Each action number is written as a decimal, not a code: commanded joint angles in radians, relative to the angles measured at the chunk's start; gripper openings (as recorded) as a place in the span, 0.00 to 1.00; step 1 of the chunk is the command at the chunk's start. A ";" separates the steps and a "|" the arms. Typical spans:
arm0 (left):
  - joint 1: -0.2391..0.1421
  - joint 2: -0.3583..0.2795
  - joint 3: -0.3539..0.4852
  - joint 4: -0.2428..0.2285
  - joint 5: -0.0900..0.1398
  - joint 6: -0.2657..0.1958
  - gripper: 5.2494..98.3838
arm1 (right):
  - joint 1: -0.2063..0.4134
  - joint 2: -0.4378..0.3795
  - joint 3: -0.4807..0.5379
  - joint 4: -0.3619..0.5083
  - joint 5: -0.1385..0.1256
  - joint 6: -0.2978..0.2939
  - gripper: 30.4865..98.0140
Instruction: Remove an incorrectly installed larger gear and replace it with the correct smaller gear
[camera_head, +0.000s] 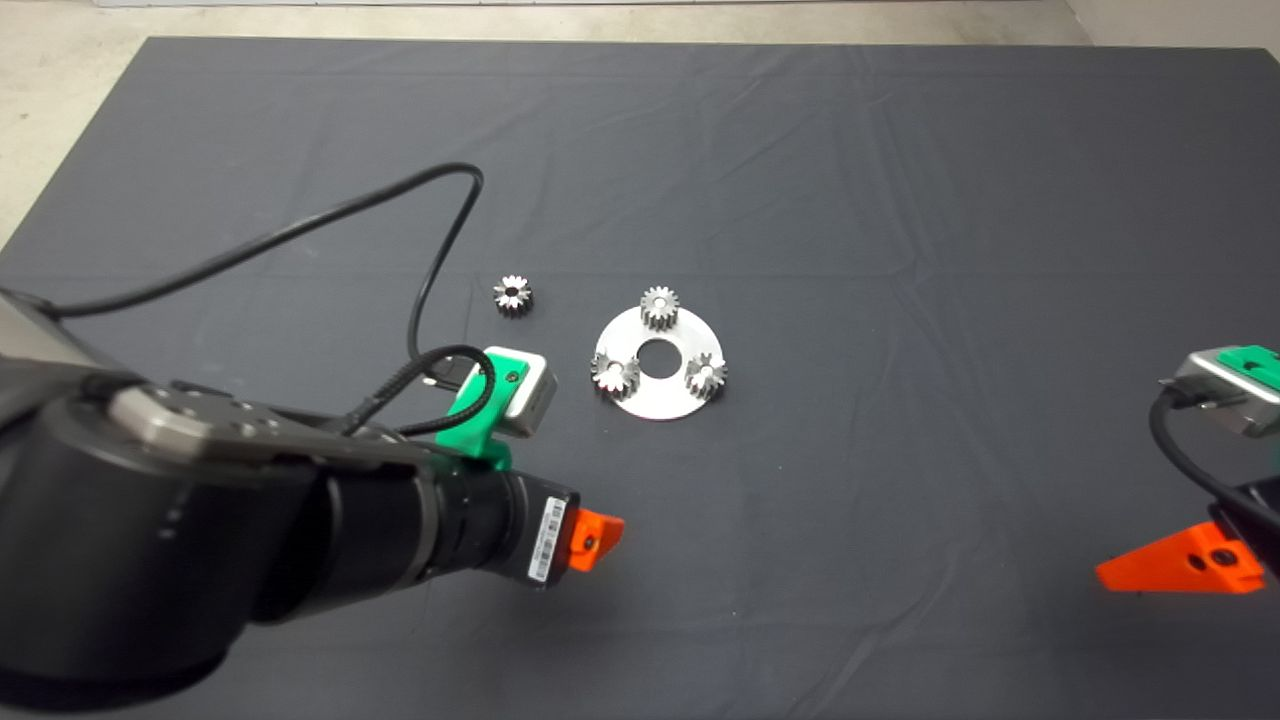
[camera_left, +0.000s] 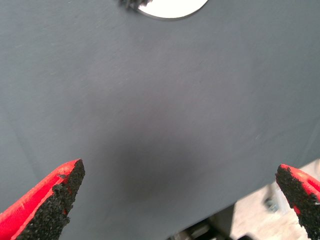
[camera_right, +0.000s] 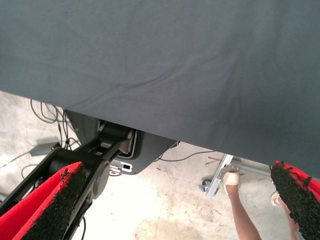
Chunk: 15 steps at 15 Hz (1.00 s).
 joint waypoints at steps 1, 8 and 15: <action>0.117 0.076 -0.097 0.142 0.086 -0.024 1.00 | 0.015 0.006 0.002 0.035 0.005 -0.003 1.00; 0.175 0.167 -0.298 0.167 0.082 0.164 1.00 | 0.015 0.006 0.002 0.035 0.005 -0.003 1.00; 0.171 0.264 -0.458 0.163 0.092 0.231 1.00 | 0.015 0.006 0.002 0.035 0.005 -0.002 1.00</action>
